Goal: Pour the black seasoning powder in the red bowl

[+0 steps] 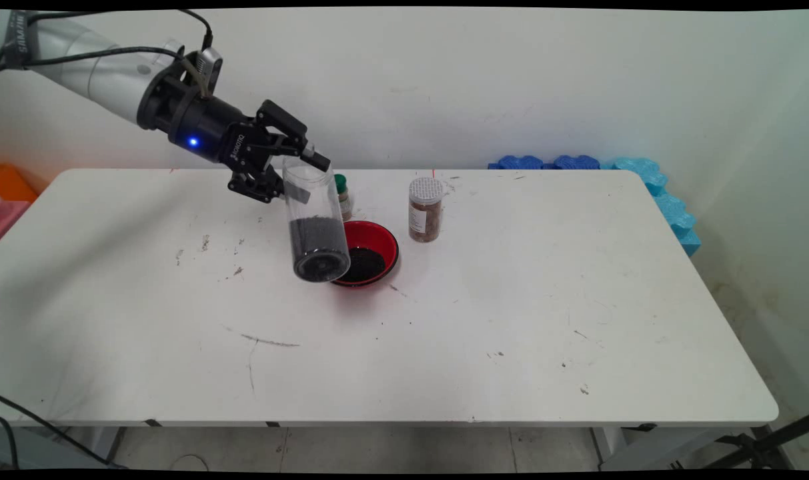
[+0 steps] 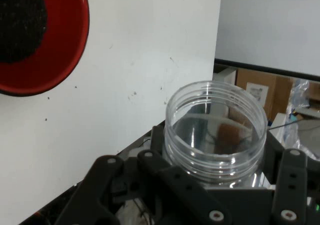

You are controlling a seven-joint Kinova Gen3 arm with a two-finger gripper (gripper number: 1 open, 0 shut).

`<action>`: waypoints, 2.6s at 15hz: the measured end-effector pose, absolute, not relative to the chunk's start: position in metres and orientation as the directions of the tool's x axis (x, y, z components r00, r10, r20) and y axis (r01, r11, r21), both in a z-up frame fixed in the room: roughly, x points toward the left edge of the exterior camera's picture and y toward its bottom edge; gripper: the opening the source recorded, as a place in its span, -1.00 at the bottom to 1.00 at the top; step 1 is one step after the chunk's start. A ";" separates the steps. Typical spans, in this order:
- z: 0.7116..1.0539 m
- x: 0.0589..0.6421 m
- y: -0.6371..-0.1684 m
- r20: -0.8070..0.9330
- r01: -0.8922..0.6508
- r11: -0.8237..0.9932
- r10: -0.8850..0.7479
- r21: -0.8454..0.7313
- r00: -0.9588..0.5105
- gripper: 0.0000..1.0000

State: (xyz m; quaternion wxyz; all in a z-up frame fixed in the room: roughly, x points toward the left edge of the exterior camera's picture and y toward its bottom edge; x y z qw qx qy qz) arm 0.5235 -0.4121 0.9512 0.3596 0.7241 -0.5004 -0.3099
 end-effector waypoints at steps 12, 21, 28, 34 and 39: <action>0.932 0.522 -0.420 -0.249 -0.425 -0.405 -0.892 0.810 0.377 -1.00; 0.919 0.513 -0.420 -0.419 -0.313 -0.571 -0.796 0.759 0.437 -1.00; 0.907 0.510 -0.418 -0.506 -0.252 -0.656 -0.727 0.712 0.464 -1.00; 0.900 0.505 -0.418 -0.547 -0.217 -0.693 -0.691 0.687 0.472 -1.00; 0.895 0.502 -0.419 -0.563 -0.203 -0.707 -0.676 0.678 0.474 -1.00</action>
